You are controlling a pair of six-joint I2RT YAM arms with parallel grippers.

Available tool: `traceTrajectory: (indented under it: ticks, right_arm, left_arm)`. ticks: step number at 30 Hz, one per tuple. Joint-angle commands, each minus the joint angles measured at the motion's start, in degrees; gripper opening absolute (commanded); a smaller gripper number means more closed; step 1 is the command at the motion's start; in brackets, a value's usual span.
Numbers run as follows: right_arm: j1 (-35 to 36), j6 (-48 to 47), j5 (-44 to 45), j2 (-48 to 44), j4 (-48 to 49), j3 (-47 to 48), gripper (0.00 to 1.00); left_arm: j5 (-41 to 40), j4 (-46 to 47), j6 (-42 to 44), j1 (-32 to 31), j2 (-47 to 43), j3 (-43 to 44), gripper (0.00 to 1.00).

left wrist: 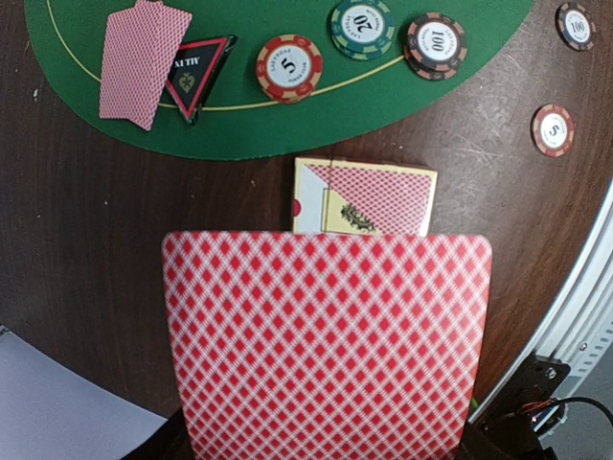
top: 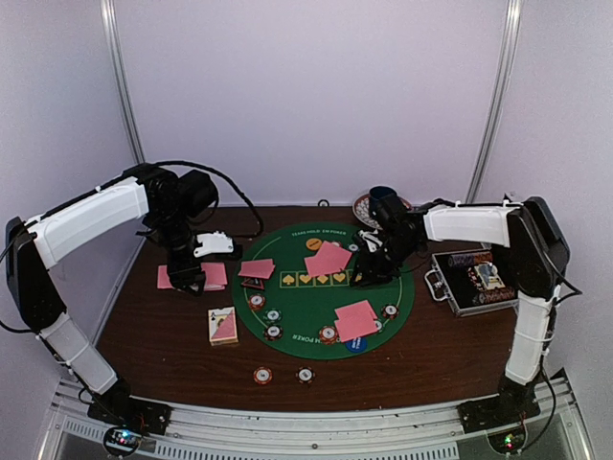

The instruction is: Distribute texas hold em gaming equipment

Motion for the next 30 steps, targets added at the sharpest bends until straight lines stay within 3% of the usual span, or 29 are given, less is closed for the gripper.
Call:
traceTrajectory:
  ticks: [1,17,30]
  right_arm:
    - [1.2,0.2,3.6,3.6,5.3,2.7,0.32]
    - [2.1,0.2,11.3,20.2,4.2,19.3,0.27]
    - [2.2,2.2,15.3,26.1,2.0,27.7,0.25]
  left_arm:
    - [0.5,0.4,0.7,-0.1,-1.5,-0.1,0.0]
    - [0.0,0.3,0.8,-0.1,-1.9,0.2,0.0]
    - [-0.1,0.3,0.8,-0.1,-2.2,-0.1,0.0]
